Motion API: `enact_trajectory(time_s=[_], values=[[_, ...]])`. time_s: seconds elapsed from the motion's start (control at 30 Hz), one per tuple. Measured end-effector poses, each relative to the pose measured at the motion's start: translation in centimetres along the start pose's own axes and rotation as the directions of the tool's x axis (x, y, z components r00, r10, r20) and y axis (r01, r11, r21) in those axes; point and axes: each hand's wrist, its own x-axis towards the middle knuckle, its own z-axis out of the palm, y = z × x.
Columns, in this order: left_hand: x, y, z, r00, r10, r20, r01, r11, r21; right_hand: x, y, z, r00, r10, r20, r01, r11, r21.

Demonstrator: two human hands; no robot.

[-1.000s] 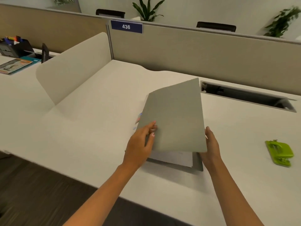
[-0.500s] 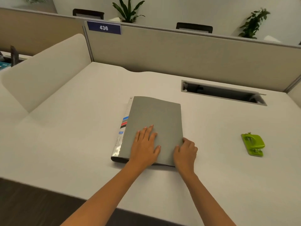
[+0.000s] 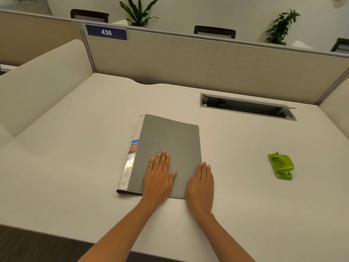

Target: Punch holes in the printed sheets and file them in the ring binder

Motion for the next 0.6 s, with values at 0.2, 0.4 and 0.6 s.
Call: enact_trajectory(time_s=[0.2,0.4,0.6], values=[[0.0,0.0,0.1,0.998,0.021,-0.066,-0.021,1.000,0.005,-0.1,-0.2,-0.4,0.999,0.033,-0.023,-0.031,0.997,0.073],[1.0,0.8,-0.4,0.995,0.031,-0.092,-0.029,0.999,0.021,2.0,0.9,-2.0,0.994,0.046,-0.098,-0.023,0.975,0.220],[5.2,2.1,-2.2,0.987,0.095,-0.129,-0.095,0.995,0.005,5.8,1.5,-3.6,0.997,0.026,-0.066,-0.006,0.959,0.283]])
